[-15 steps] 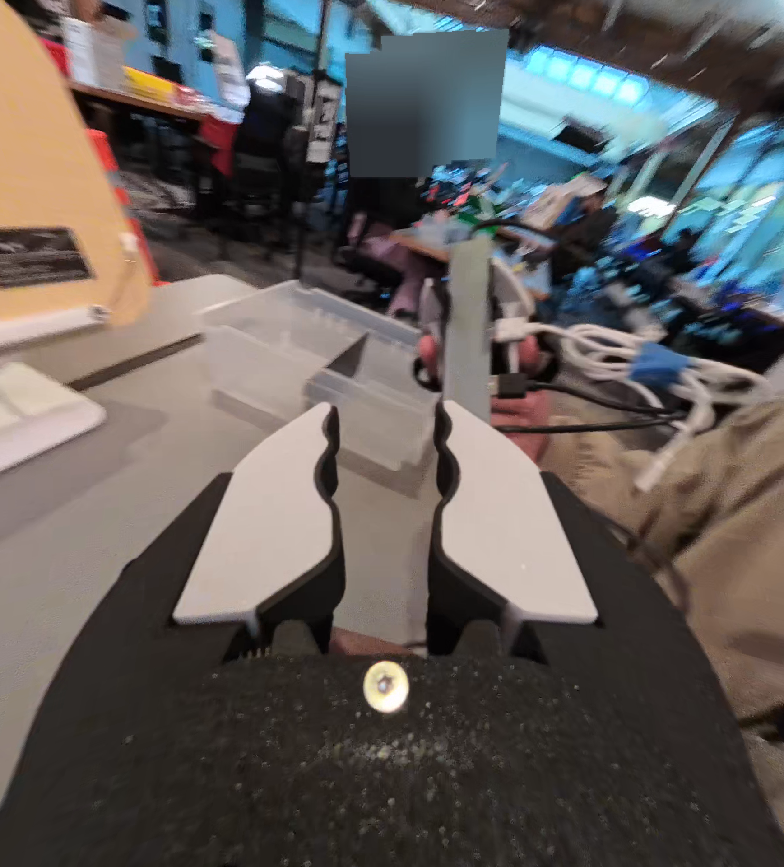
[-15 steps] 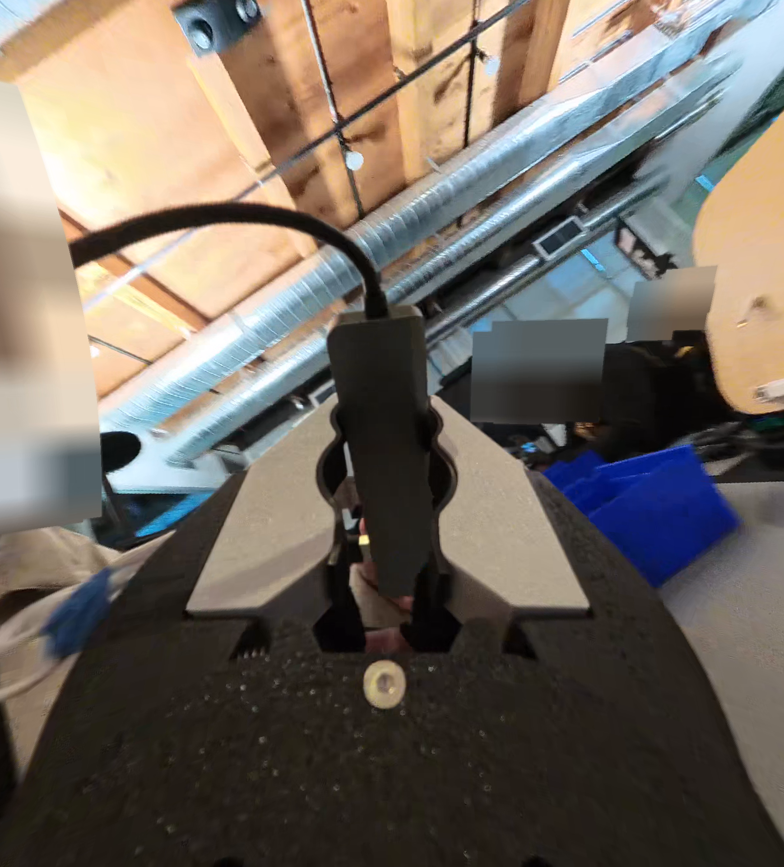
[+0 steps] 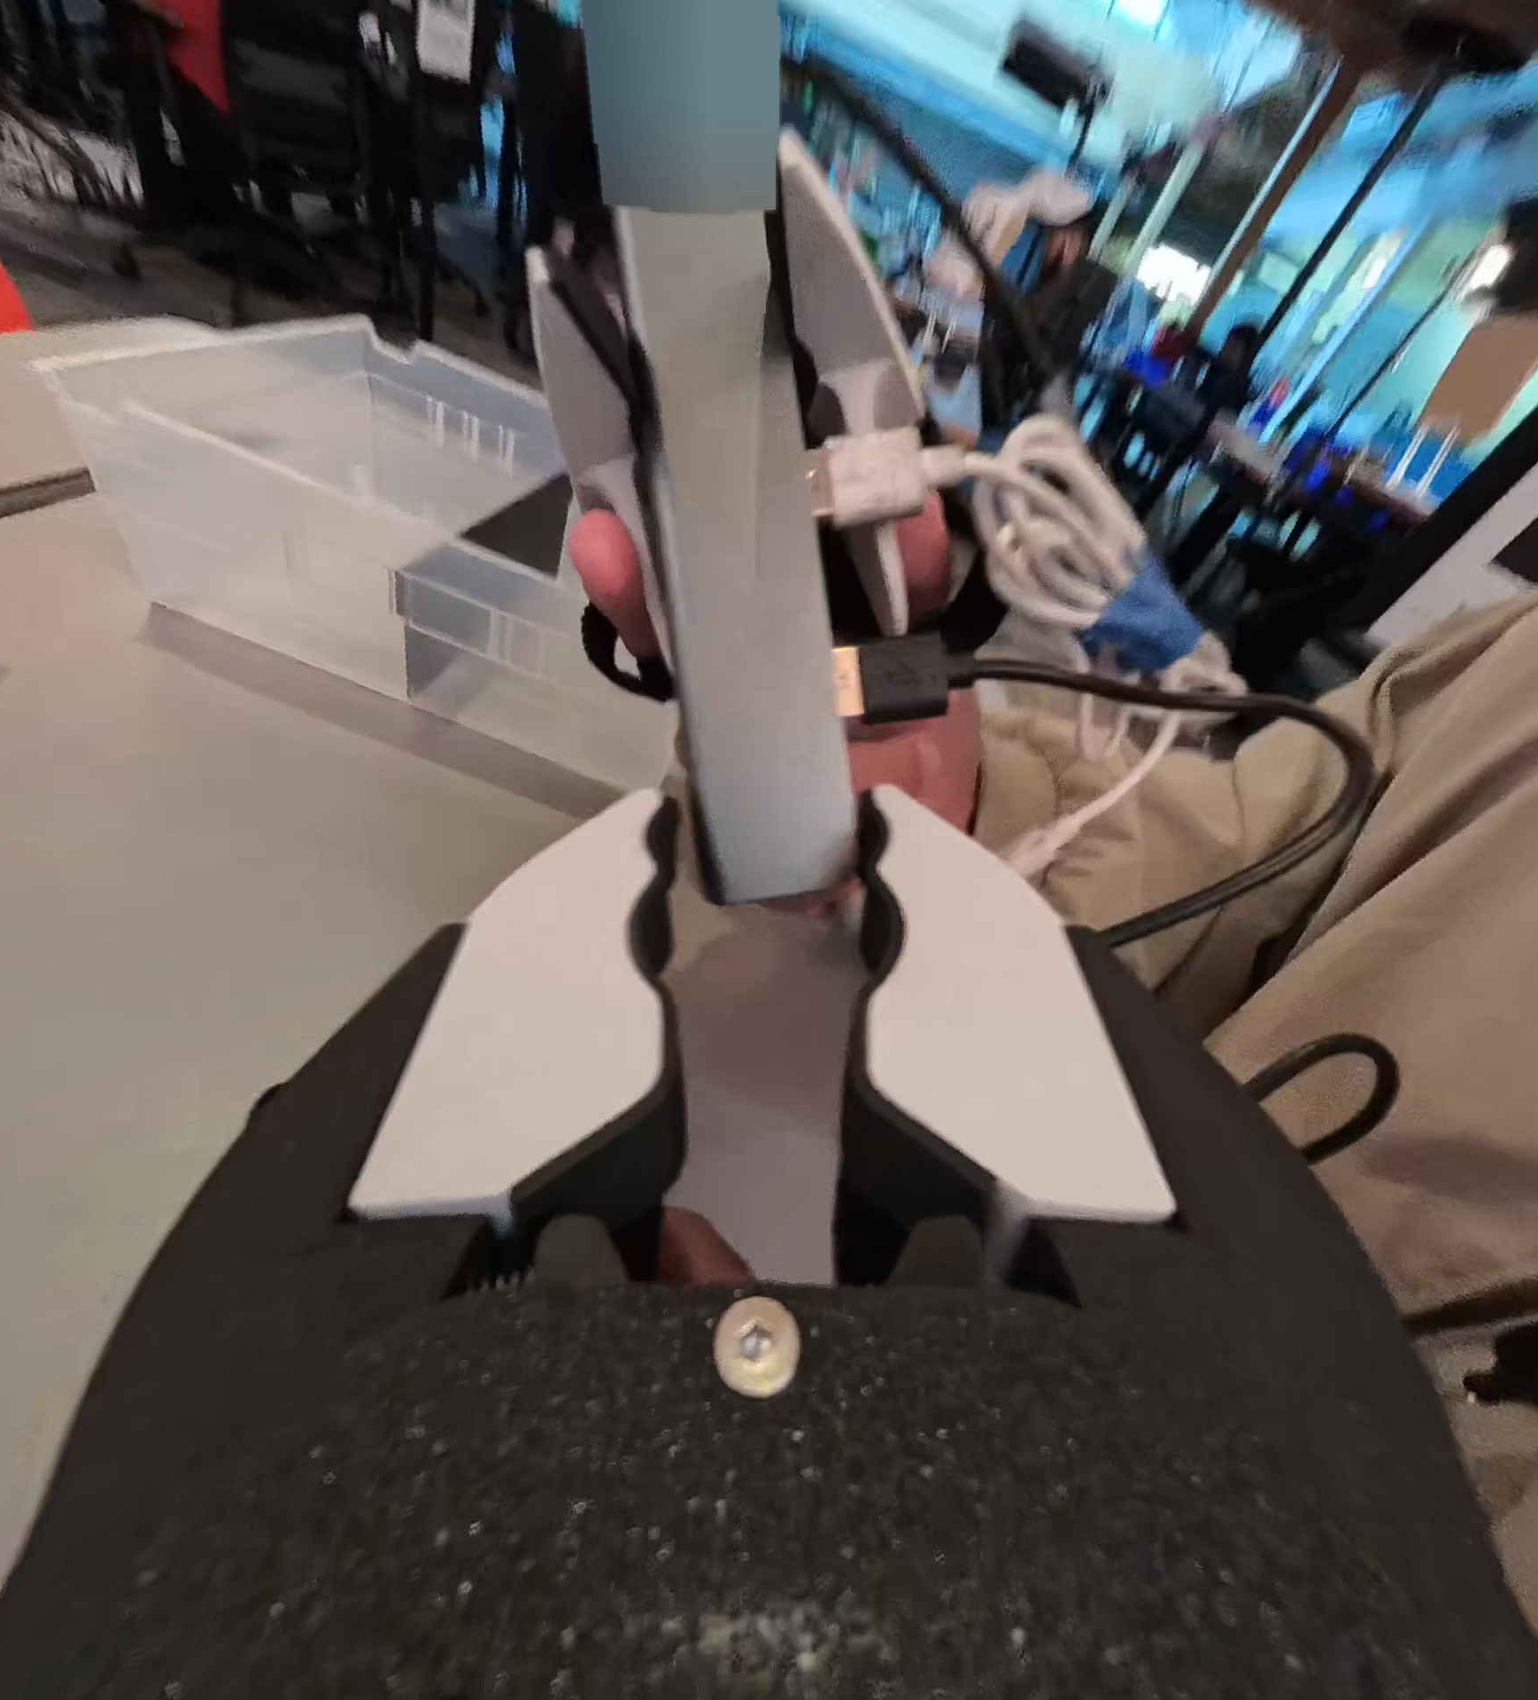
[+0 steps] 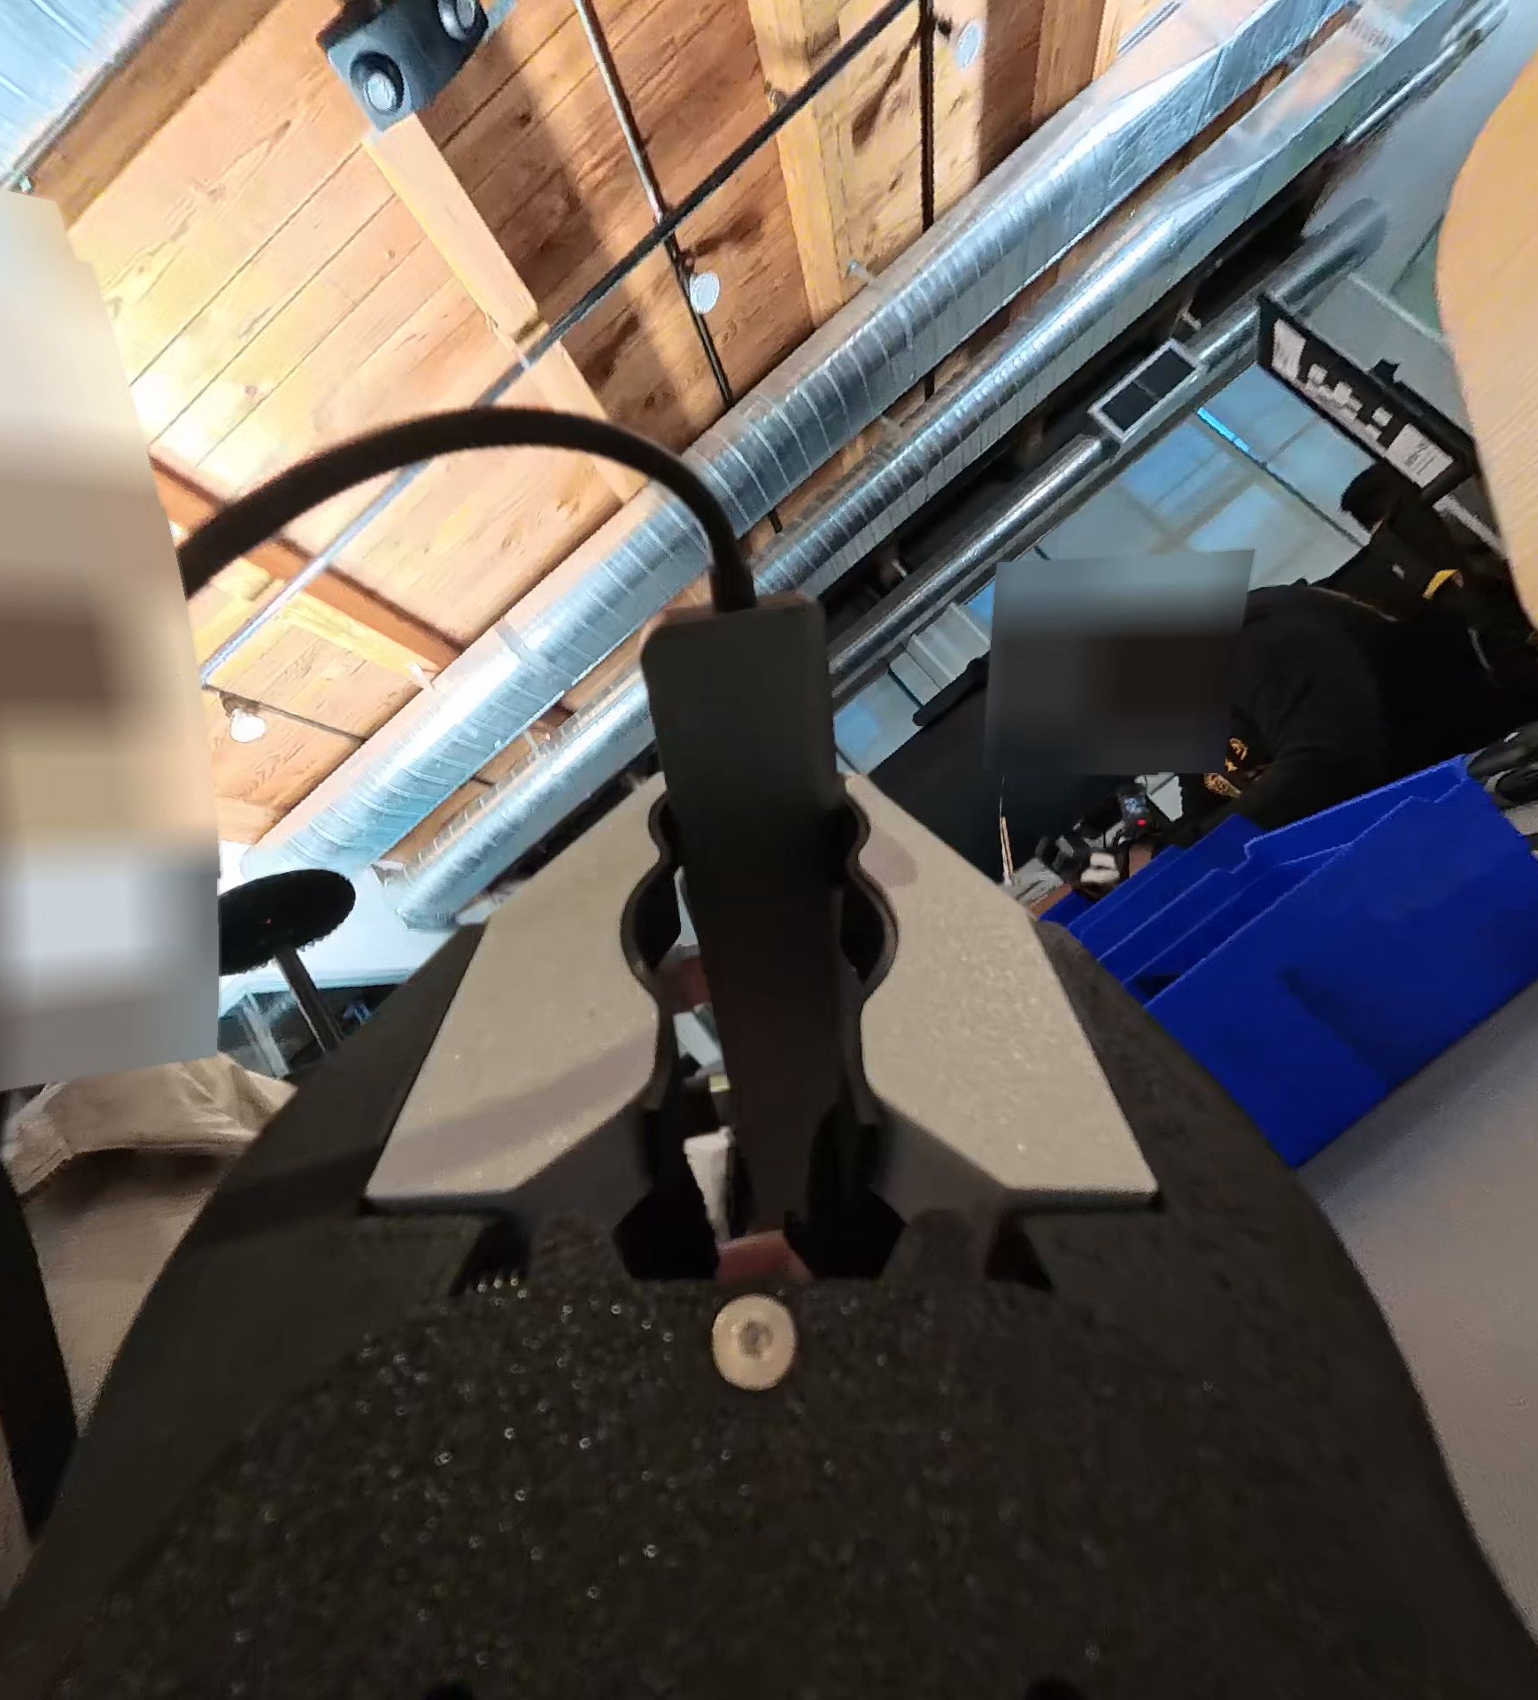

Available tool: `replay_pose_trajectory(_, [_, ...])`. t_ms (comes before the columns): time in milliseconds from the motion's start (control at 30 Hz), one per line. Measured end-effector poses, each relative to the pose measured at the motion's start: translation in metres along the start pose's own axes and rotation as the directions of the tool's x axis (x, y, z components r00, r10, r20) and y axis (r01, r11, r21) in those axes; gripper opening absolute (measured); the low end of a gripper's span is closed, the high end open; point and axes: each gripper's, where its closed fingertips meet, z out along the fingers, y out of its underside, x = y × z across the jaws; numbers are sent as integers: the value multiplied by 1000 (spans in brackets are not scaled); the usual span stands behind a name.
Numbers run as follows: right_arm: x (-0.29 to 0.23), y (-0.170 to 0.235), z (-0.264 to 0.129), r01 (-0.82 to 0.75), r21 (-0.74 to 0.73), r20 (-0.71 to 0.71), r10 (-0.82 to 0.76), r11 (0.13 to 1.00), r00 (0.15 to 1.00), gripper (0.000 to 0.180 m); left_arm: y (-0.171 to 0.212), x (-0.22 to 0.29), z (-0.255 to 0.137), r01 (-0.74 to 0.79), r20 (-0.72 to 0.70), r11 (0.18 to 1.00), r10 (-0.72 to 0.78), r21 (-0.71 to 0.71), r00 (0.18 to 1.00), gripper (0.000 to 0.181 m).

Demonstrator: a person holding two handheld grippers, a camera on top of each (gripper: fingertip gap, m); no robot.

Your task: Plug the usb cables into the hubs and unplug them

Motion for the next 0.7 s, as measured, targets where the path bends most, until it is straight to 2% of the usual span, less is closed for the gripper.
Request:
replay_pose_trajectory(67, [4,-2,-3,-21,18,0,21,1000,1000,30,-5,0,-2,73,-20,993,-71,97,997,32])
replay_pose_trajectory(167, [8,-1,-6,-26,29,-2,26,999,1000,30,-5,-2,-2,95,-19,980,-93,175,996,32])
replay_pose_trajectory(500, [16,1,-11,3,54,-42,-1,999,999,29,-2,-10,-2,85,39,976,-95,198,995,32])
replay_pose_trajectory(600, [37,7,-12,94,-73,-185,-107,993,977,28,-12,-24,-16,44,111,975,-69,220,991,32])
replay_pose_trajectory(700, [55,12,-21,239,-271,-298,-317,933,900,46,-13,-46,-37,-90,275,982,41,166,961,32])
